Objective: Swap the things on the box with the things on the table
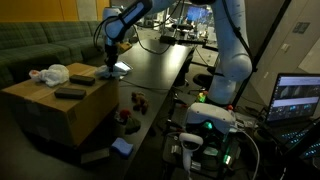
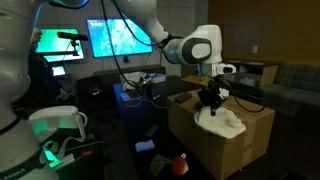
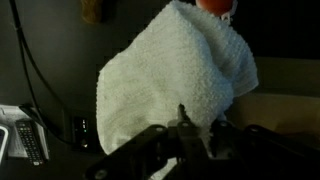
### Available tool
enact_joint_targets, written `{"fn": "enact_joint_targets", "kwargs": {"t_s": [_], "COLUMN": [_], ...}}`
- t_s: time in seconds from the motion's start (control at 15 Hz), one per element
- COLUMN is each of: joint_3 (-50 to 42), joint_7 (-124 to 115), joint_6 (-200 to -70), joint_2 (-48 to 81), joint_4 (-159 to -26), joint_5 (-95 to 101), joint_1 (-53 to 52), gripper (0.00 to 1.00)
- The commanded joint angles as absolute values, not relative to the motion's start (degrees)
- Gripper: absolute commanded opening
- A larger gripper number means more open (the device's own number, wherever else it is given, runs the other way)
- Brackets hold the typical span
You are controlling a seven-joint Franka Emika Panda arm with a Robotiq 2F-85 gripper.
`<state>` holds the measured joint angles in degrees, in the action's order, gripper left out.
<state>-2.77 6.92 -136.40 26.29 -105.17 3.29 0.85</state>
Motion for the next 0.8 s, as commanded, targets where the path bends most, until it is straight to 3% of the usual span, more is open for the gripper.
{"fn": "enact_joint_targets", "kwargs": {"t_s": [0.0,0.73], "joint_3": [-4.06,-8.46], "joint_7": [3.39,-1.95], "joint_6": [-135.93,-139.16], "joint_2": [19.74,12.5], "joint_4": [-112.31,-125.47], "joint_5": [4.7,3.19], "joint_1": [1.38,6.32], "gripper": [0.06,0.06]}}
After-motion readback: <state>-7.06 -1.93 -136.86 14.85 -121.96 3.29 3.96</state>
